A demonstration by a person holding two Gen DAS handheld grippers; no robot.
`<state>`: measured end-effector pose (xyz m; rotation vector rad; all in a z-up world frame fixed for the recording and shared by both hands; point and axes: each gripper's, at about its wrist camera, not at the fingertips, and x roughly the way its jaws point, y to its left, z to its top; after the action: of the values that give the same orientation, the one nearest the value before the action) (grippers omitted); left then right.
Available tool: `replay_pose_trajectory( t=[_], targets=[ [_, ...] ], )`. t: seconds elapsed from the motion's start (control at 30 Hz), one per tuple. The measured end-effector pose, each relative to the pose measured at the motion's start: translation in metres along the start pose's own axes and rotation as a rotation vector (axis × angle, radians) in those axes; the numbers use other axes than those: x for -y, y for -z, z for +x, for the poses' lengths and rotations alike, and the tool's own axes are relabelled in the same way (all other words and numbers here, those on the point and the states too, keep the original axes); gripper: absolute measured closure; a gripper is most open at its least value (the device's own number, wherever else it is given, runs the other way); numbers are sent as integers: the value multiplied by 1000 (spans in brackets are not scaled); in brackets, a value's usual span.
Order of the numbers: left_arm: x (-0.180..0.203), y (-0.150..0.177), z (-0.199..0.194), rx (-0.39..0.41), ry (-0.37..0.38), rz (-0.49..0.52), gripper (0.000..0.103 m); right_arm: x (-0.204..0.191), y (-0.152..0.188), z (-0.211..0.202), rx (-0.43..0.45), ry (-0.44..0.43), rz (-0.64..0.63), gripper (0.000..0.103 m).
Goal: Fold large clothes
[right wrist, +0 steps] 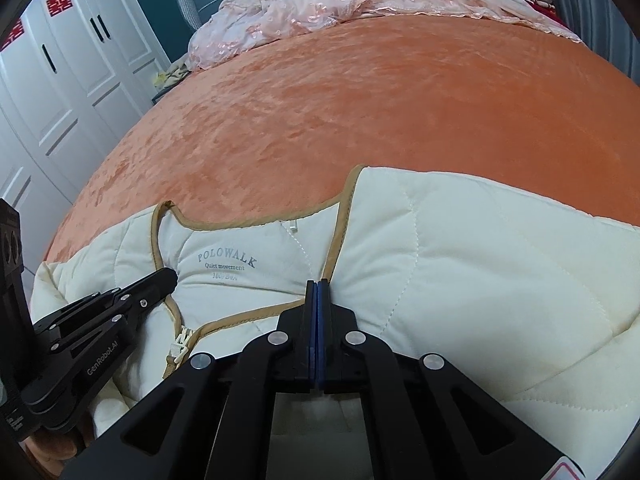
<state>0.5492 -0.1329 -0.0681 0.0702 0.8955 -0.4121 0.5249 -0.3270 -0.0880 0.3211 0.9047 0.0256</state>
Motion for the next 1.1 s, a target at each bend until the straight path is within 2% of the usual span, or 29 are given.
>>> replay_pose_trajectory(
  t=[0.1, 0.13, 0.17, 0.2, 0.23, 0.27, 0.3, 0.33, 0.37, 0.4, 0.43, 0.47, 0.5, 0.63, 0.77, 0.83, 0.97, 1.1],
  targets=[
    [3, -3, -1, -5, -26, 13, 103, 0, -2, -7, 20, -3, 11, 103],
    [8, -4, -3, -12, -58, 31, 103, -1, -2, -17, 44, 20, 12, 103],
    [14, -6, -6, -24, -112, 61, 103, -3, -2, -38, 100, 82, 19, 103],
    [23, -8, -12, -32, -202, 101, 102, -3, 1, -65, 175, 98, 34, 94],
    [31, -9, -24, -23, -272, 123, 102, -2, 7, -95, 239, 66, 49, 91],
    [35, -9, -46, 10, -278, 108, 102, -1, 16, -127, 272, 30, 51, 91],
    [35, -7, -73, 44, -211, 74, 100, 1, 27, -155, 279, 10, 43, 91],
    [31, -4, -99, 53, -137, 35, 93, 6, 40, -180, 280, -4, 33, 91],
    [26, 3, -123, 52, -94, 2, 80, 13, 57, -205, 281, -10, 24, 90],
    [19, 12, -148, 49, -66, -28, 69, 23, 76, -231, 269, -1, 26, 79],
    [9, 25, -171, 47, -44, -51, 48, 37, 97, -255, 247, 7, 48, 70],
    [-4, 42, -196, 44, -29, -77, 38, 53, 120, -277, 222, 10, 83, 51],
    [-17, 60, -216, 33, -13, -98, 37, 68, 142, -297, 200, 12, 118, 43],
    [-79, 150, -272, -105, -41, -211, 35, 124, 231, -354, 81, 21, 257, 38],
    [-126, 236, -302, -198, -12, -401, 35, 158, 304, -375, 1, -7, 425, 38],
    [-133, 269, -310, -222, 7, -455, 35, 160, 326, -373, -22, -64, 477, 38],
    [-125, 304, -316, -223, 37, -469, 35, 149, 350, -358, -68, -126, 509, 37],
    [-123, 310, -314, -185, 37, -523, 35, 133, 353, -347, -49, -177, 531, 37]
  ],
)
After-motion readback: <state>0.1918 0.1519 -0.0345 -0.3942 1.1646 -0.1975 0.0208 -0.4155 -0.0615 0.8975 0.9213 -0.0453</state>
